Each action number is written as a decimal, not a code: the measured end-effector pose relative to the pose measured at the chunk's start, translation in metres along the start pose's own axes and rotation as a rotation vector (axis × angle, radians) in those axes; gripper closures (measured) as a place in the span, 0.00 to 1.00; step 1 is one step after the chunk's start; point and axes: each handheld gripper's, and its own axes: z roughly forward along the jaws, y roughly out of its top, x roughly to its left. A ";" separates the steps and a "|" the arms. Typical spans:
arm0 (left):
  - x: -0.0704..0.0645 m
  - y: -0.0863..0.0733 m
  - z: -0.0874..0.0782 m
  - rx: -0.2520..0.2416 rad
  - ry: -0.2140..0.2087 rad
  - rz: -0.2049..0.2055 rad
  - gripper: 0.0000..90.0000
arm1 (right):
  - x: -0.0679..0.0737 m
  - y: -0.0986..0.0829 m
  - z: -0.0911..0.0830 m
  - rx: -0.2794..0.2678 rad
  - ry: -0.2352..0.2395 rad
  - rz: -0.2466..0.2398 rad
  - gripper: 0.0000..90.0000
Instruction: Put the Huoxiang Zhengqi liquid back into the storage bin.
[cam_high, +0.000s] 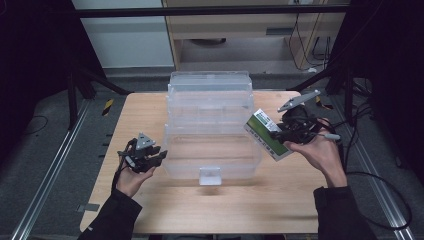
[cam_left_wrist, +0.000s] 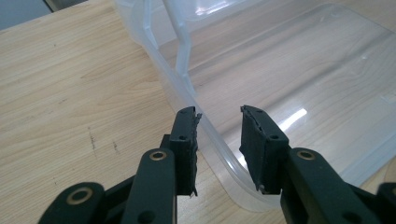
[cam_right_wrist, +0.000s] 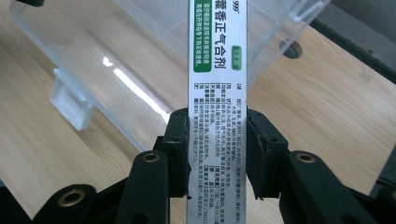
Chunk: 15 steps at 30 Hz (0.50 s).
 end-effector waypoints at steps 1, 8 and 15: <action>0.000 0.000 0.000 0.000 0.000 0.000 0.72 | 0.000 0.002 0.002 -0.002 0.013 -0.012 0.72; 0.000 0.000 0.000 0.000 -0.003 0.000 0.72 | 0.006 0.016 0.012 0.002 0.099 -0.103 0.71; 0.001 0.000 0.000 0.000 -0.003 0.000 0.72 | 0.009 0.030 0.022 0.007 0.152 -0.163 0.71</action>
